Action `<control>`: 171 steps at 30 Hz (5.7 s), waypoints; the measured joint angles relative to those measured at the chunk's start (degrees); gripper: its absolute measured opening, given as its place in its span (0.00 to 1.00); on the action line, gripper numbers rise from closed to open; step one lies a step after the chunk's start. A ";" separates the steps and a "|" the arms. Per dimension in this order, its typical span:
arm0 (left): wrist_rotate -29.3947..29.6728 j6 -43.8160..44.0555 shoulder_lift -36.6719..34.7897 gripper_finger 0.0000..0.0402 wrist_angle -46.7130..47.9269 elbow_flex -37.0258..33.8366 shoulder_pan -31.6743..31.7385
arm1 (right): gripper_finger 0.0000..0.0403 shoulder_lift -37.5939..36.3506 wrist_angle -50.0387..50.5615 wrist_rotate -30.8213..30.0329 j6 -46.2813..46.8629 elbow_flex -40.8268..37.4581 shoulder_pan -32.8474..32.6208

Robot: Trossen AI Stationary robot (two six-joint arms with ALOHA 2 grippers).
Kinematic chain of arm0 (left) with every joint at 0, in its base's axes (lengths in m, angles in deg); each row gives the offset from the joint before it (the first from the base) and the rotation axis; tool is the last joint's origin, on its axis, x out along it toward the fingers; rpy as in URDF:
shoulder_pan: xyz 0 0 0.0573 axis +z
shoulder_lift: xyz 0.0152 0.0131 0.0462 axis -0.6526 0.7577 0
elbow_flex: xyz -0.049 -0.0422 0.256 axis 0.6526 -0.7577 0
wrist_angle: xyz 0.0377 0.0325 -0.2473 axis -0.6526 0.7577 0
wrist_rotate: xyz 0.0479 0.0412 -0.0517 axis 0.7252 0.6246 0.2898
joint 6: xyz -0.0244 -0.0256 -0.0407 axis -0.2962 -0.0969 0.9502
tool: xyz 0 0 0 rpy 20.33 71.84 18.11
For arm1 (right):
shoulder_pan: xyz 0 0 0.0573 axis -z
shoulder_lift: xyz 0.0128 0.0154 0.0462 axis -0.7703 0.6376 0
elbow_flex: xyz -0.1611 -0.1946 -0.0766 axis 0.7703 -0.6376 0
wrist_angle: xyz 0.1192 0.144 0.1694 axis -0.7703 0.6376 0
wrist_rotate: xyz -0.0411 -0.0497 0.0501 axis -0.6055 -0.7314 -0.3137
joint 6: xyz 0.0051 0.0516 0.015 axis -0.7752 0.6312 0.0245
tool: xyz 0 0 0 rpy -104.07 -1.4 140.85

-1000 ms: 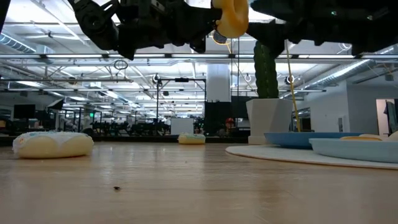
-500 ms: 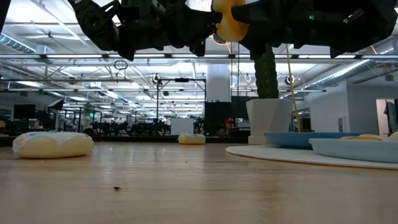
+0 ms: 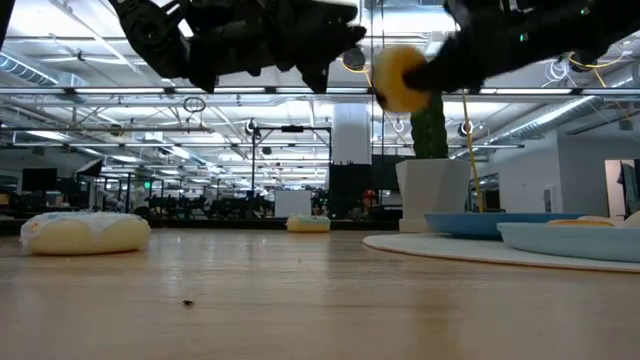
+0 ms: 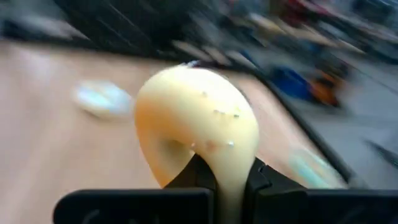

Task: Pick & Place donuts
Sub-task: Put the big black donut on the blue plate, then put the big light green donut on the blue plate

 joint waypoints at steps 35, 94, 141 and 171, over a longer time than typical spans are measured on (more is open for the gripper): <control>3.38 -2.13 -0.01 0.35 2.94 -0.03 0.36 | 0.55 2.65 52.43 -26.82 28.27 0.01 6.77; 34.42 -2.02 3.04 0.35 72.31 29.66 23.41 | 0.74 -6.86 31.67 4.70 27.20 -0.01 10.34; 33.12 8.75 29.13 0.61 83.03 47.14 27.15 | 0.74 -6.99 30.97 4.56 24.67 -0.01 10.34; 37.02 -11.52 14.81 0.02 85.09 47.01 13.71 | 0.74 -7.01 25.85 4.55 20.47 -0.01 10.35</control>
